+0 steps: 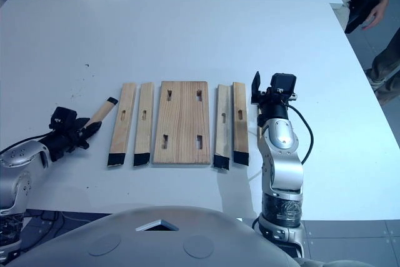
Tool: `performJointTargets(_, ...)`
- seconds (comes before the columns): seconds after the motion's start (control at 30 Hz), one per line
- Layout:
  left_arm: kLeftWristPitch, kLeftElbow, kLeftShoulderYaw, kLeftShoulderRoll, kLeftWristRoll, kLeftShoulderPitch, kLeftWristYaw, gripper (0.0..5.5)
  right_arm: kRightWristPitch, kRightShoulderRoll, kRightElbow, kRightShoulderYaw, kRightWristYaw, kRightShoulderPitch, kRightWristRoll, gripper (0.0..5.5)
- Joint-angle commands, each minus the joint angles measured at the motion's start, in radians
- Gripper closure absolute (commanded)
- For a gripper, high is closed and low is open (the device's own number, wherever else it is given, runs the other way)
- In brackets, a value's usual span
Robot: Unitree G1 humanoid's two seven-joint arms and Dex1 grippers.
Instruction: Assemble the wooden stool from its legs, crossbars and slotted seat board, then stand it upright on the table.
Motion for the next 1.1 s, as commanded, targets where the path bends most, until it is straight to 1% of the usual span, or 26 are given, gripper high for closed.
performJointTargets(0.03, 0.092, 0.049, -0.007, -0.011, -0.023, 0.022, -0.010, 4.20, 0.009, -0.001, 0.001, -0.018, -0.006, -0.019, 0.001, 2.03)
performJointTargets(0.17, 0.116, 0.038, 0.012, -0.019, -0.075, -0.006, -0.024, 4.20, 0.011, -0.017, 0.004, -0.035, -0.001, -0.039, 0.003, 2.03)
performJointTargets(0.27, 0.078, 0.040, 0.085, -0.039, -0.117, -0.099, -0.010, 4.20, 0.022, -0.063, -0.003, -0.080, 0.027, -0.074, 0.017, 2.03)
performJointTargets(0.37, 0.030, 0.006, 0.182, -0.042, -0.204, -0.236, -0.017, 4.20, 0.036, -0.143, -0.022, -0.139, 0.141, -0.124, 0.110, 2.03)
performJointTargets(0.47, 0.015, -0.084, 0.239, -0.046, -0.360, -0.402, -0.043, 4.20, 0.115, -0.229, -0.043, -0.198, 0.327, -0.208, 0.329, 2.03)
performJointTargets(0.5, 0.067, -0.117, 0.261, -0.044, -0.517, -0.454, -0.066, 4.20, 0.155, -0.269, -0.049, -0.213, 0.427, -0.242, 0.444, 2.03)
performJointTargets(0.53, 0.095, -0.150, 0.262, -0.042, -0.622, -0.490, -0.088, 4.20, 0.210, -0.300, -0.052, -0.235, 0.494, -0.277, 0.555, 2.03)
performJointTargets(0.6, 0.146, -0.195, 0.236, -0.042, -0.835, -0.547, -0.101, 4.20, 0.341, -0.371, -0.047, -0.260, 0.624, -0.343, 0.788, 2.03)
performJointTargets(0.67, 0.173, -0.227, 0.188, -0.042, -1.007, -0.575, -0.107, 4.20, 0.431, -0.437, -0.037, -0.251, 0.733, -0.406, 0.955, 2.03)
performJointTargets(0.7, 0.187, -0.240, 0.160, -0.039, -1.079, -0.582, -0.119, 4.20, 0.465, -0.461, -0.026, -0.244, 0.775, -0.439, 1.022, 2.03)
performJointTargets(0.77, 0.207, -0.252, 0.097, -0.043, -1.148, -0.594, -0.133, 4.20, 0.518, -0.491, 0.002, -0.225, 0.833, -0.505, 1.124, 2.03)
performJointTargets(0.87, 0.215, -0.253, 0.015, -0.043, -1.152, -0.604, -0.159, 4.20, 0.568, -0.496, 0.049, -0.198, 0.840, -0.588, 1.237, 2.03)
performJointTargets(0.93, 0.207, -0.242, -0.029, -0.040, -1.111, -0.606, -0.189, 4.20, 0.586, -0.498, 0.064, -0.177, 0.835, -0.615, 1.281, 2.03)
performJointTargets(1.1, 0.181, -0.235, -0.090, -0.009, -0.998, -0.585, -0.276, 4.20, 0.626, -0.519, 0.047, -0.142, 0.827, -0.631, 1.408, 2.03)
